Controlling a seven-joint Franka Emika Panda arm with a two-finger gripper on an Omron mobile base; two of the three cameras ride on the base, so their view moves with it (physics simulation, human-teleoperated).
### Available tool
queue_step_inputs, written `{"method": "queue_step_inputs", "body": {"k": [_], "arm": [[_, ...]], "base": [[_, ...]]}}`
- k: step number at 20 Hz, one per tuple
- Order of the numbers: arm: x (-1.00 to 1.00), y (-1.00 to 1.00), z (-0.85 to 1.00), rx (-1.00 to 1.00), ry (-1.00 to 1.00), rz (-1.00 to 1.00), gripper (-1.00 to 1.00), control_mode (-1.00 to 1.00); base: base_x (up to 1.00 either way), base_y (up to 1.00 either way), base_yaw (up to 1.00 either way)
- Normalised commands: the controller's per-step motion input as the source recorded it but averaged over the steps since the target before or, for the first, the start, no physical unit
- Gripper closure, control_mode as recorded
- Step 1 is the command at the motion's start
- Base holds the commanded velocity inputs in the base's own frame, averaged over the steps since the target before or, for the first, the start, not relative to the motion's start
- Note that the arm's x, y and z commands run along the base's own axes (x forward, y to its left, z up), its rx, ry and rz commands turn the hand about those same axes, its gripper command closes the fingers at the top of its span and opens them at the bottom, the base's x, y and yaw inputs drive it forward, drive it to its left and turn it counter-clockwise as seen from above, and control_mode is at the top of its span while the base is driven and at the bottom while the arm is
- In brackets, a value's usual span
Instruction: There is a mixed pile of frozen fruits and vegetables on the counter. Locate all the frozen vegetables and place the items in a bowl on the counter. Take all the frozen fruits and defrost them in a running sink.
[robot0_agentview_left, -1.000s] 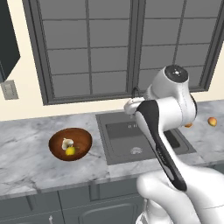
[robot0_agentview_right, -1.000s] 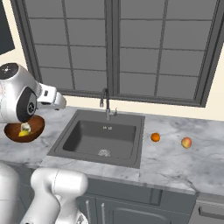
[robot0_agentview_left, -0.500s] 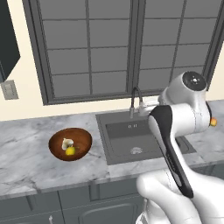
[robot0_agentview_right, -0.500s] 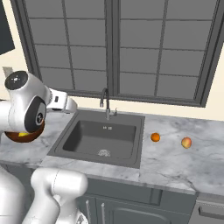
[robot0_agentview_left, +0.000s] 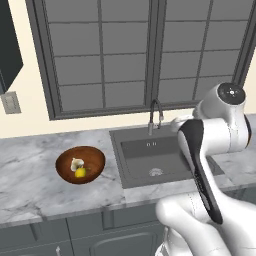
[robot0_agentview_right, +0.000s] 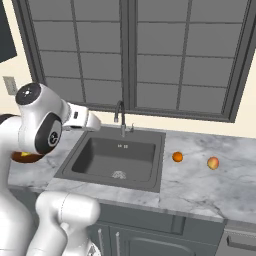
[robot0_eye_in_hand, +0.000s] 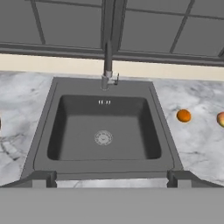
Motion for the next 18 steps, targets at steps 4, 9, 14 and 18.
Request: {"method": "queue_step_inputs", "body": {"k": [4, 9, 14, 18], "arm": [[-0.05, -0.66, 0.00, -0.01, 0.03, -0.04, -1.00, -1.00], [-0.14, -0.75, 0.00, 0.00, 0.06, -0.03, -1.00, -1.00], [-0.04, -0.67, 0.00, 0.00, 0.07, -0.07, -1.00, -1.00], [0.00, -0.52, 0.00, 0.00, 0.03, -0.10, -1.00, -1.00]], "base": [[0.00, 0.00, 0.00], [0.00, 0.00, 0.00], [0.00, 0.00, 0.00], [0.00, 0.00, 0.00]]}}
